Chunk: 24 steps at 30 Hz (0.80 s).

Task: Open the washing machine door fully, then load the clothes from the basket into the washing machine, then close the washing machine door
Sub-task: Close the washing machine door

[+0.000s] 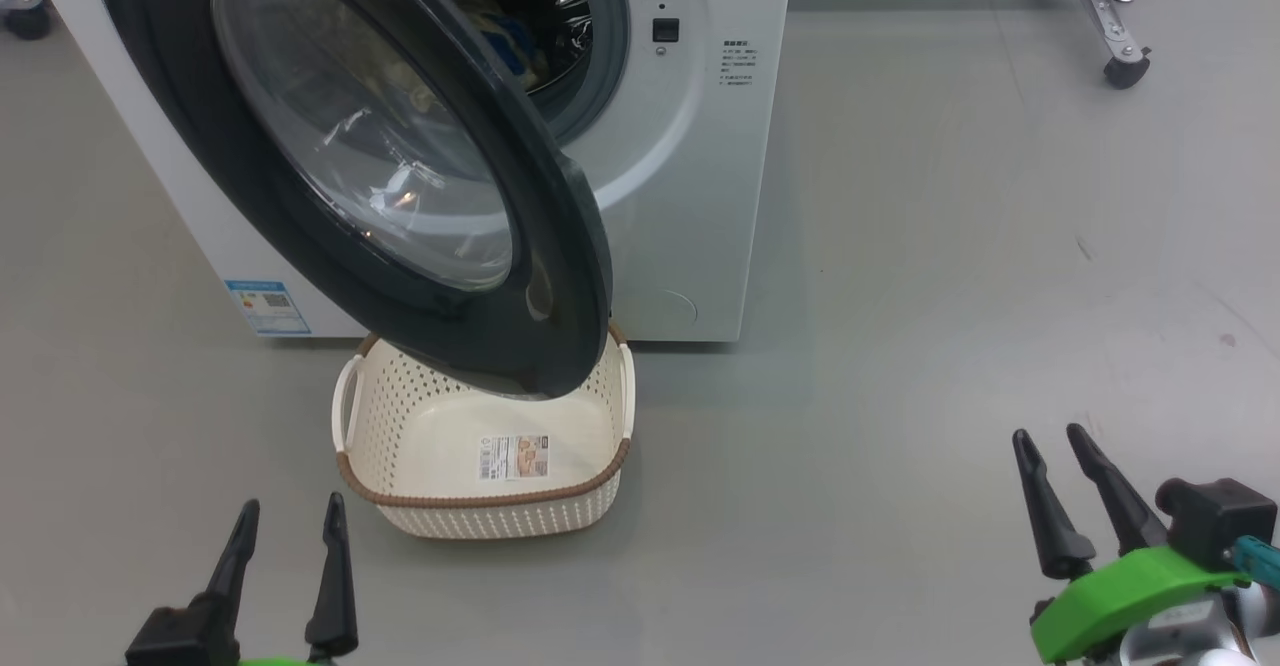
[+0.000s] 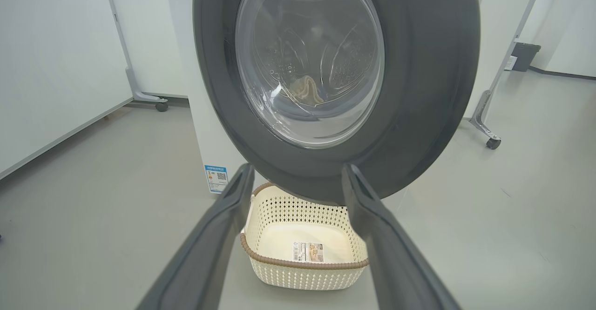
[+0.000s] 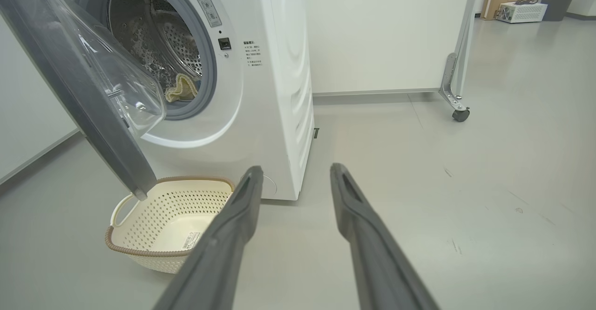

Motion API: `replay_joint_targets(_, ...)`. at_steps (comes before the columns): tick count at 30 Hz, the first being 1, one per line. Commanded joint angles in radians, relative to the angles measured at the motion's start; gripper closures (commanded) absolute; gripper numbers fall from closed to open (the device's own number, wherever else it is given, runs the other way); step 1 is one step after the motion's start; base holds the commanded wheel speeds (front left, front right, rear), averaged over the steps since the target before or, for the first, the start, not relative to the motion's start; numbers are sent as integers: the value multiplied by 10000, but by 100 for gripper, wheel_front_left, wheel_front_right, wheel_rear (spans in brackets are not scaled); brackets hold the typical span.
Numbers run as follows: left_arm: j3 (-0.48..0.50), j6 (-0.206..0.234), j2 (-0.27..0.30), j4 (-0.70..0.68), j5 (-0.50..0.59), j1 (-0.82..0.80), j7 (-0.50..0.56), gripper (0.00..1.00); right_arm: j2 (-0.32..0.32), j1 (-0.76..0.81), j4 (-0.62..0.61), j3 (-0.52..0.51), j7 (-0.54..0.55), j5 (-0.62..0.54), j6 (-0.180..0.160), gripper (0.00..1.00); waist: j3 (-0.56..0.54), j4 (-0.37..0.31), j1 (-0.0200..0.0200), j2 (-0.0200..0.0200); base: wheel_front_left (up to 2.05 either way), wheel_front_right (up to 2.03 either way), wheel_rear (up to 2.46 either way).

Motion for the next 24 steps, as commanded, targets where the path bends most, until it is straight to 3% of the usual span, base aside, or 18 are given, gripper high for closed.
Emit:
replay_joint_targets(1,357,72,251,-338,155,-507,-21,0,-125,-424,-304,229,-28,-81,37,45,21,9,0,0,0,0,0)
replay_joint_targets(2,354,79,250,-343,154,-526,-21,0,-125,-472,-285,239,-27,-93,37,69,53,11,0,0,0,0,0)
replay_joint_targets(3,351,86,251,-345,158,-548,-25,0,-125,-531,-264,269,-35,-109,37,100,75,16,0,0,0,0,0)
replay_joint_targets(16,75,11,219,-208,264,-1037,13,0,-125,-1377,221,798,-335,-29,37,100,359,493,0,0,0,0,0)
replay_joint_targets(24,-265,-166,91,-3,322,-1367,14,0,-125,-2004,276,1941,-510,358,37,100,351,1187,0,0,0,0,0)
